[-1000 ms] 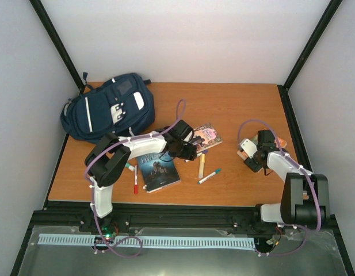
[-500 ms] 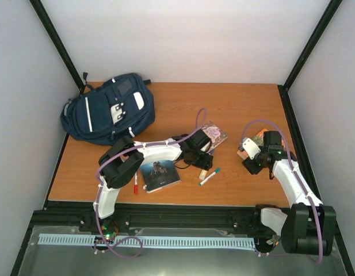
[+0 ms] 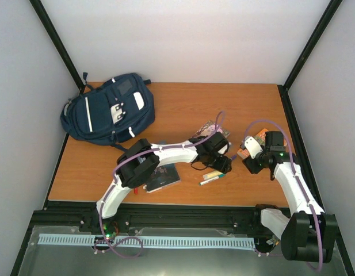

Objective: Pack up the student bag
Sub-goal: Move the stationery to the center of the board, then adjust the book at the center of the board.

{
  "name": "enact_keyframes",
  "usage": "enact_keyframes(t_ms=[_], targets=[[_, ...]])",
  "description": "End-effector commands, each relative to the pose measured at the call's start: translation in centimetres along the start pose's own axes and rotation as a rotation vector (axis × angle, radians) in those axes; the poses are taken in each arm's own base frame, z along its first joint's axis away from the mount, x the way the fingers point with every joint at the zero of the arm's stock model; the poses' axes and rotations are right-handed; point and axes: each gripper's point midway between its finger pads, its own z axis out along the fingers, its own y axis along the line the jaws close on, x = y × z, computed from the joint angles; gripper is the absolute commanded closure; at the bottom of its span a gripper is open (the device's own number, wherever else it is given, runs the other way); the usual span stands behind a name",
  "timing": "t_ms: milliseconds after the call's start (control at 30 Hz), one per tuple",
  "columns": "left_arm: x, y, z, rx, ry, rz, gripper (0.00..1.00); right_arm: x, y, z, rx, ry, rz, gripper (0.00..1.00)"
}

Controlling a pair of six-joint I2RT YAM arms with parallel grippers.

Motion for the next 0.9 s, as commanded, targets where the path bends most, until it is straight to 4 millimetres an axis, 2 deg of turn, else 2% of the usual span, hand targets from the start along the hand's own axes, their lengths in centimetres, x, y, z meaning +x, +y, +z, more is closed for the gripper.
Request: enact_keyframes(t_ms=[0,100,233,333,400,533,633,767,867], targets=[[0.5,-1.8,0.7,0.054,0.038,0.026,0.31,-0.8,-0.9,-1.0,0.041,-0.023,0.038,0.37],[-0.5,-1.8,-1.1,0.003,0.002,0.080,0.30,-1.1,-1.0,-1.3,0.041,-0.033,0.053,0.37],[-1.9,-1.7,-5.1,-0.073,-0.048,0.147,0.25,-2.1,-1.4,-2.1,0.056,-0.075,0.096,0.37],[-3.1,-1.1,-8.1,-0.097,-0.084,0.157,0.23,-4.1,-2.0,-3.2,0.055,-0.146,0.168,0.34],[-4.2,-0.2,-10.1,-0.114,-0.113,0.146,0.18,-5.7,-1.5,-4.1,0.003,-0.213,0.203,0.33],[-6.5,4.1,-13.0,-0.169,-0.161,0.069,0.11,-7.9,-0.2,-5.5,-0.094,-0.312,0.232,0.32],[-7.9,8.1,-14.2,-0.201,-0.175,-0.017,0.08,-8.7,0.5,-6.7,-0.128,-0.354,0.236,0.32],[-9.2,13.1,-14.4,-0.231,-0.176,-0.123,0.06,-9.0,0.9,-8.2,-0.099,-0.424,0.207,0.31],[-9.8,15.9,-13.3,-0.248,-0.151,-0.174,0.05,-8.9,1.0,-8.5,-0.074,-0.453,0.202,0.28]])
